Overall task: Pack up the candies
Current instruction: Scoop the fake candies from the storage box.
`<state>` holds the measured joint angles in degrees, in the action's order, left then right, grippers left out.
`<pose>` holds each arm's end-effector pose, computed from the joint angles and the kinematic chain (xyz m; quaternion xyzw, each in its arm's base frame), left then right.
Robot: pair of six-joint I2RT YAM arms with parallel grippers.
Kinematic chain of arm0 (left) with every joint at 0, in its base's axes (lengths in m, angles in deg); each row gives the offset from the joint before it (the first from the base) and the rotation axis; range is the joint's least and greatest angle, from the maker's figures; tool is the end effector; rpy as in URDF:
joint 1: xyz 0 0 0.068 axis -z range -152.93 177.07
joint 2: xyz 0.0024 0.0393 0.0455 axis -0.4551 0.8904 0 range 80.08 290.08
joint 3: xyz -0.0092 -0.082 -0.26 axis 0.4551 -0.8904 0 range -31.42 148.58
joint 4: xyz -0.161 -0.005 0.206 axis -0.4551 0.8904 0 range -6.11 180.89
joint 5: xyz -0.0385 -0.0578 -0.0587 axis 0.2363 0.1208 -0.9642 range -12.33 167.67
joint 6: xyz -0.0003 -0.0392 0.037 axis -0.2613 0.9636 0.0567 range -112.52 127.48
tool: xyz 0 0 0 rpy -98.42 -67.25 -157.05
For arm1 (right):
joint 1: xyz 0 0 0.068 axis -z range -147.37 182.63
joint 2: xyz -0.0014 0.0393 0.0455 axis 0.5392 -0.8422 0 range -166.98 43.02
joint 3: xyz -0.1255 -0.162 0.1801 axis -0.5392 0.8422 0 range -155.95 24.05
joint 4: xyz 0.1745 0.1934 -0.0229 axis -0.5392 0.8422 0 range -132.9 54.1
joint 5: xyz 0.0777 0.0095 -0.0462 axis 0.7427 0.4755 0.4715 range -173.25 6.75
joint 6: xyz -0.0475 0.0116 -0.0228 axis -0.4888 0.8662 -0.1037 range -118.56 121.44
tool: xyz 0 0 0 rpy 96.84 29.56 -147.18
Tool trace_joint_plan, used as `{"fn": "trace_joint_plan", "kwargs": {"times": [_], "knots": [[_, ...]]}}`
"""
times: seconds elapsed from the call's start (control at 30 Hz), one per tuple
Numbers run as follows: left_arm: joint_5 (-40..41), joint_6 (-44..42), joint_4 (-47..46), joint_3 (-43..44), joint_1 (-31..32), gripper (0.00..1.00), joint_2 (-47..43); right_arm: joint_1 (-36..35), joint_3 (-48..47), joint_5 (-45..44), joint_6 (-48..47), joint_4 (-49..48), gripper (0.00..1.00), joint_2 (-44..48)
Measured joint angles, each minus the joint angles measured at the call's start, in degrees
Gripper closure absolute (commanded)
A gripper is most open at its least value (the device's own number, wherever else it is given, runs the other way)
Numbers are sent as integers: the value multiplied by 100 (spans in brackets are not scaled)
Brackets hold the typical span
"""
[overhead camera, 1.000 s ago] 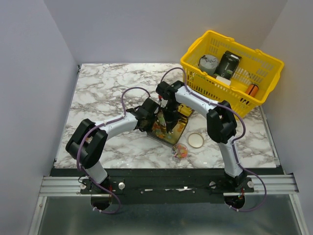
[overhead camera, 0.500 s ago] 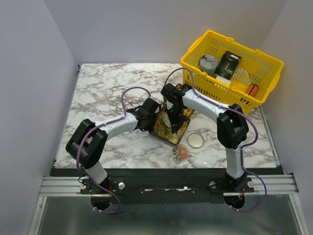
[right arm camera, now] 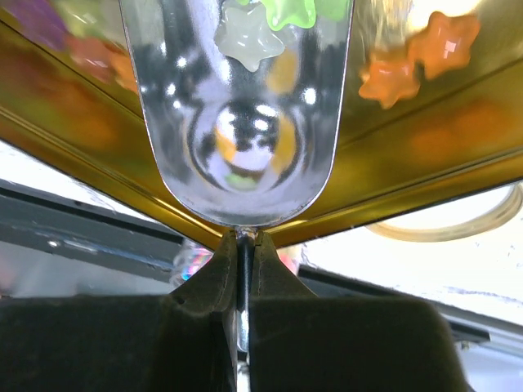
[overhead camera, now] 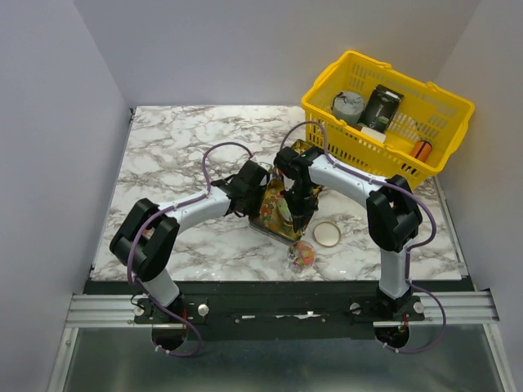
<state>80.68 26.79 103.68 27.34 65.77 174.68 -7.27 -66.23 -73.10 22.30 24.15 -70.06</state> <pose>0.2641 -0.2092 0.1914 0.1532 0.9427 -0.1213 0.2705 0.2820 0.2440 0.2077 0.1648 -0.9823 -0.0770 0.0436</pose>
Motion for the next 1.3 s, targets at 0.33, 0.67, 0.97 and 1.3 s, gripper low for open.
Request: {"fn": "trace_joint_plan", "kwargs": {"times": [0.33,0.67,0.97,1.3], "knots": [[13,22,2,0,-2,76,0,0,83,437,-249,195,99,13],[61,17,2,4,-11,88,0,20,-24,782,-540,365,99,-258],[94,-46,13,4,-33,100,0,289,-1180,1025,-597,319,99,-1200],[94,-107,13,4,-33,100,0,772,-1163,1537,-459,66,99,-1368]]}}
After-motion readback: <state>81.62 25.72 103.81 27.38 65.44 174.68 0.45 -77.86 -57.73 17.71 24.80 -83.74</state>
